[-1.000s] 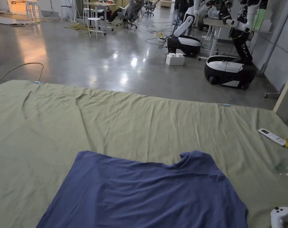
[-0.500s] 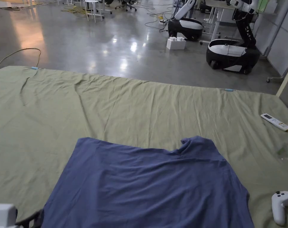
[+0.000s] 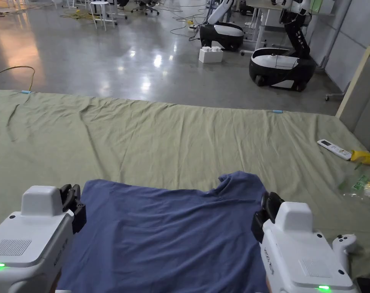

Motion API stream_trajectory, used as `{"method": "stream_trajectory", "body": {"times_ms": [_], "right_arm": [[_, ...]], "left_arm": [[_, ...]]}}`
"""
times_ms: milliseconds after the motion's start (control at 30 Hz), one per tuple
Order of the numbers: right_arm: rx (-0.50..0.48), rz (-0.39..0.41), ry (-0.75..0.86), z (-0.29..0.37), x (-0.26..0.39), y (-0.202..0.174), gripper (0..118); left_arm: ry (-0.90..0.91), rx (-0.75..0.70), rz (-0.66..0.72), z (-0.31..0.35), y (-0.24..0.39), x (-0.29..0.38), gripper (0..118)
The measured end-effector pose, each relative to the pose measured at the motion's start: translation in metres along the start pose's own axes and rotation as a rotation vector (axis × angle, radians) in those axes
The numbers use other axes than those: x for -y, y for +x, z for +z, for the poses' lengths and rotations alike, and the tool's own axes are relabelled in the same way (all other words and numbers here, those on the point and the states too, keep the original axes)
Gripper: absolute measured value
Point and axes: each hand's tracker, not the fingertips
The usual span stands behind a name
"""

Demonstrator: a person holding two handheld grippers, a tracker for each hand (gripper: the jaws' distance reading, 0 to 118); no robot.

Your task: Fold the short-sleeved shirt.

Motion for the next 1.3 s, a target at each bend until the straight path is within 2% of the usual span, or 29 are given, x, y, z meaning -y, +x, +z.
{"method": "stream_trajectory", "body": {"times_ms": [67, 100, 133, 167, 233, 400, 600, 833, 867, 933, 1033, 1100, 1133, 1300], "right_arm": [[0.014, -0.022, 0.022, 0.002, -0.004, -0.004, 4], [0.037, -0.002, 0.033, 0.003, -0.006, -0.008, 3], [0.047, 0.067, 0.097, 0.005, -0.012, -0.01, 2], [0.019, 0.01, 0.04, 0.003, -0.008, -0.009, 1], [0.026, 0.035, 0.052, 0.001, -0.012, -0.012, 1], [0.024, 0.015, 0.036, 0.0, -0.011, -0.011, 0], [-0.006, 0.031, 0.012, -0.001, -0.006, -0.013, 0], [-0.028, 0.031, -0.054, -0.004, 0.012, -0.018, 0], [-0.031, 0.028, -0.062, -0.004, 0.015, -0.019, 0], [-0.039, 0.022, -0.085, -0.005, 0.02, -0.02, 0], [-0.047, 0.026, -0.113, -0.006, 0.026, -0.021, 0], [-0.051, 0.038, -0.125, -0.005, 0.029, -0.021, 0], [-0.053, 0.05, -0.131, -0.005, 0.031, -0.022, 0], [-0.066, 0.069, -0.154, -0.001, 0.041, -0.02, 0]], "left_arm": [[0.015, 0.018, 0.006, 0.002, 0.005, -0.003, 6], [0.032, 0.016, 0.004, 0.005, 0.008, -0.004, 5], [0.036, 0.024, 0.007, 0.001, 0.004, -0.002, 4], [0.036, 0.034, 0.01, 0.0, 0.002, -0.002, 4], [0.036, 0.036, 0.016, 0.001, 0.0, -0.001, 4], [0.002, 0.013, 0.004, 0.0, -0.015, 0.007, 4], [-0.196, 0.018, -0.012, 0.008, -0.052, 0.029, 4], [-0.508, -0.024, 0.075, 0.022, -0.097, 0.071, 4], [-0.548, -0.024, 0.089, 0.022, -0.101, 0.077, 7], [-0.628, 0.001, 0.145, 0.024, -0.103, 0.086, 20], [-0.721, 0.04, 0.225, 0.021, -0.107, 0.099, 29], [-0.771, 0.02, 0.231, 0.021, -0.107, 0.109, 55], [-0.788, -0.016, 0.206, 0.019, -0.104, 0.111, 62], [-0.827, -0.116, 0.187, 0.008, -0.1, 0.133, 64]]}}
